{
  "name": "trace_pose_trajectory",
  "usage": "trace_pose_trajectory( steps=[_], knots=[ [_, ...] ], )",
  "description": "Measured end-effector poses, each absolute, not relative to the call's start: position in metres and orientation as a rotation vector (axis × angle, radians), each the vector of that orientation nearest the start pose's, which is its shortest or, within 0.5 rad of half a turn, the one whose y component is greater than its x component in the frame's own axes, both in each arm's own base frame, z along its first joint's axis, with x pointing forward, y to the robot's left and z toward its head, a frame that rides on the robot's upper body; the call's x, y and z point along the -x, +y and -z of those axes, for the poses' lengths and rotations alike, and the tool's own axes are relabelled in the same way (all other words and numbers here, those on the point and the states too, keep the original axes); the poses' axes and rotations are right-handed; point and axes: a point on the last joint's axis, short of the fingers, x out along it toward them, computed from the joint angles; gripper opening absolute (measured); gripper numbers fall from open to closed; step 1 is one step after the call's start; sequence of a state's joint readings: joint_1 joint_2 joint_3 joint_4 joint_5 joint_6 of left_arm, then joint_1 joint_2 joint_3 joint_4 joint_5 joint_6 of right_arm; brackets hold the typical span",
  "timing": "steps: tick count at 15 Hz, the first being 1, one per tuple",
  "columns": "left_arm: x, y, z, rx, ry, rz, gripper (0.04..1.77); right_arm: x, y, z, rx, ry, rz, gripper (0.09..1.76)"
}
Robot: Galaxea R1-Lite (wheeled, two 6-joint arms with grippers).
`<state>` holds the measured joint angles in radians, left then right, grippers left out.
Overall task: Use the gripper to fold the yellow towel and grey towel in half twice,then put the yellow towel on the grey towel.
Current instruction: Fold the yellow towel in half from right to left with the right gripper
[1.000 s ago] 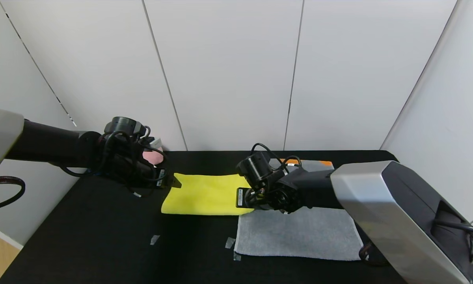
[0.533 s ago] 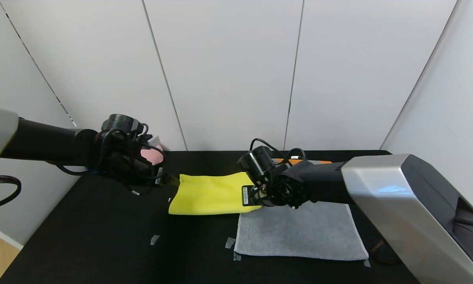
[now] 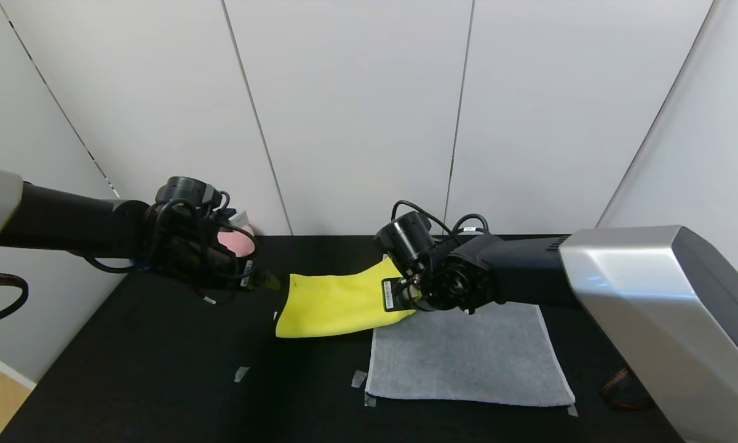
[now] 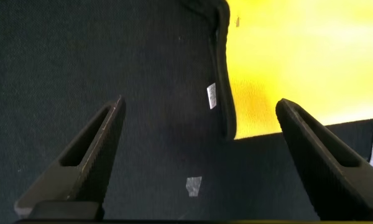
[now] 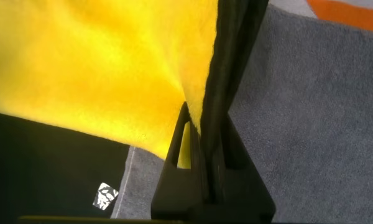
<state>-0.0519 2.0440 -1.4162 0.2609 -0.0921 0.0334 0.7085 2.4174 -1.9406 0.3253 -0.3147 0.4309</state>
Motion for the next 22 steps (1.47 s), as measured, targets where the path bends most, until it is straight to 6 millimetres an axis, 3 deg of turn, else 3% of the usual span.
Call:
trace_pose_trajectory(
  steps=[6, 10, 22],
  knots=[
    [-0.374, -0.022, -0.152, -0.012, 0.885, 0.148, 1.72, -0.362, 0.337, -0.131, -0.044, 0.626, -0.349, 0.16],
    [-0.365, -0.020, -0.156, -0.027, 0.888, 0.110, 1.72, -0.350, 0.360, -0.131, -0.048, 0.568, -0.469, 0.16],
    [-0.344, -0.013, -0.151, -0.030, 0.929, 0.097, 1.72, -0.351, 0.401, -0.073, -0.057, 0.475, -0.622, 0.16]
  ],
)
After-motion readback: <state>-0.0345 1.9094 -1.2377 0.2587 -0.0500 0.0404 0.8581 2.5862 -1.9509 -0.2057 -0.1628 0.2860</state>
